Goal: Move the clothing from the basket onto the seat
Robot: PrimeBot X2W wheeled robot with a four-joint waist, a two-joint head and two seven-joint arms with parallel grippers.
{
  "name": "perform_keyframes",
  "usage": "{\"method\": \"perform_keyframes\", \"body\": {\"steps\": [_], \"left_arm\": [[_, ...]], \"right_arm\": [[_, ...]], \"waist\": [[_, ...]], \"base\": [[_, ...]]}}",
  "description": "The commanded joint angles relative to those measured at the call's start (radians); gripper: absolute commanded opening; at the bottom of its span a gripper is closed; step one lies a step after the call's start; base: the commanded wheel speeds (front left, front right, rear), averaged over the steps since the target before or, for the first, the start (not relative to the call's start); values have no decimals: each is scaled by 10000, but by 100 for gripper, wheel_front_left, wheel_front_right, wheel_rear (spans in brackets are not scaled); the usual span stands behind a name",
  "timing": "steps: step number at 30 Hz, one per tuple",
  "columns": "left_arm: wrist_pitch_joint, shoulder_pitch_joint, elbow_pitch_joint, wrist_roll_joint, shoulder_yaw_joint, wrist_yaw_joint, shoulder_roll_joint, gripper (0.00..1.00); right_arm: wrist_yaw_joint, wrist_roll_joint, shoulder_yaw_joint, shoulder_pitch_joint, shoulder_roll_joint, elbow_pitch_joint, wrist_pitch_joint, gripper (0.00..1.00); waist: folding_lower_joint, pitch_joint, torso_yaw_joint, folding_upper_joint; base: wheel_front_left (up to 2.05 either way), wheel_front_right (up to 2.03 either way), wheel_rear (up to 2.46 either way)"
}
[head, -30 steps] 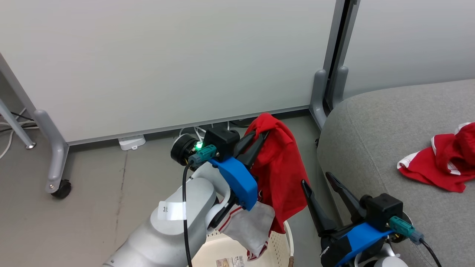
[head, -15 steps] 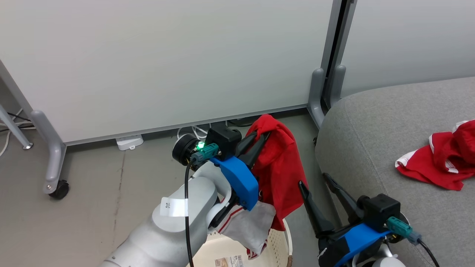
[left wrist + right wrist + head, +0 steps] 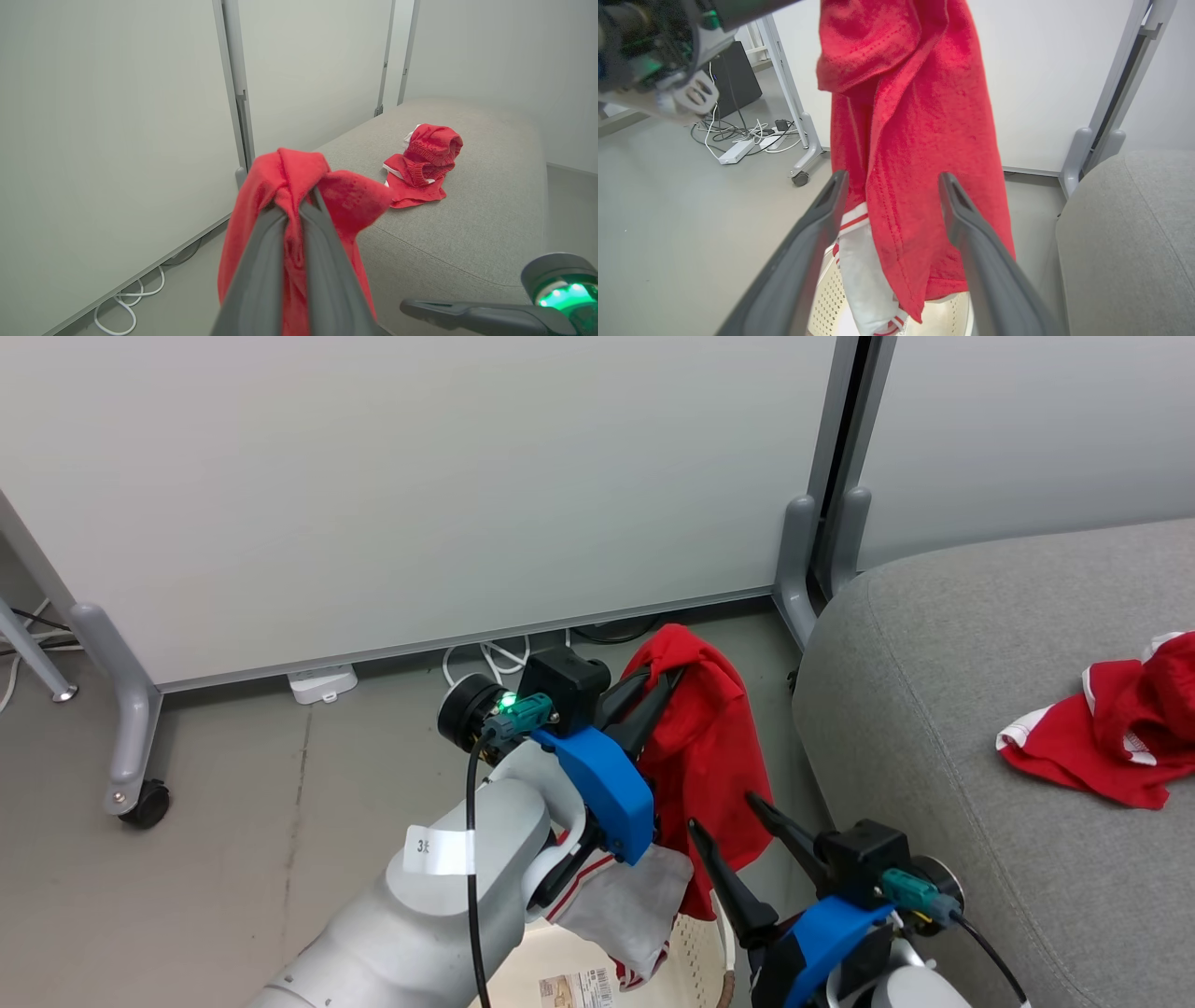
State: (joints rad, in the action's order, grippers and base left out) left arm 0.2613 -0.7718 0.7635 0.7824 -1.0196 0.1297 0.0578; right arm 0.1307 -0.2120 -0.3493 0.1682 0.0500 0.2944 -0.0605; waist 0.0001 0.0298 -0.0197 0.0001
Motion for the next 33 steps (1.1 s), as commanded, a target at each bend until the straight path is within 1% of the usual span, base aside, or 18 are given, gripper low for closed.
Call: {"method": "perform_keyframes", "body": {"steps": [1,11,18,27,30,33], "left_arm": [[52,-149,9,44,-34,11,8,0],[53,-220,-27,209,-179,11,-39,0],[54,-273,97,342,-399,11,-53,0],[55,-322,59,597,-772,11,-71,0],[55,-372,30,698,-880,11,-72,0],[55,-405,-25,800,-990,11,-72,0]], "right_arm": [[1,42,-33,269,10,257,-154,100],[1,-768,-1031,1848,10,2651,-1272,100],[1,-1104,-1269,2695,10,3935,-1783,100],[1,-940,-965,3670,8,5327,-2003,100],[1,-1177,-1050,3904,8,5718,-2021,100],[1,-1465,-1360,4134,8,6074,-1831,100]], "waist": [[-1,-23,13,-1],[-1,-106,167,-1],[-1,-142,270,-1],[-1,-201,406,-1],[-1,-199,457,-1],[-1,-190,490,-1]], "base": [[0,0,0],[0,0,0],[0,0,0],[0,0,0],[0,0,0],[0,0,0]]}}
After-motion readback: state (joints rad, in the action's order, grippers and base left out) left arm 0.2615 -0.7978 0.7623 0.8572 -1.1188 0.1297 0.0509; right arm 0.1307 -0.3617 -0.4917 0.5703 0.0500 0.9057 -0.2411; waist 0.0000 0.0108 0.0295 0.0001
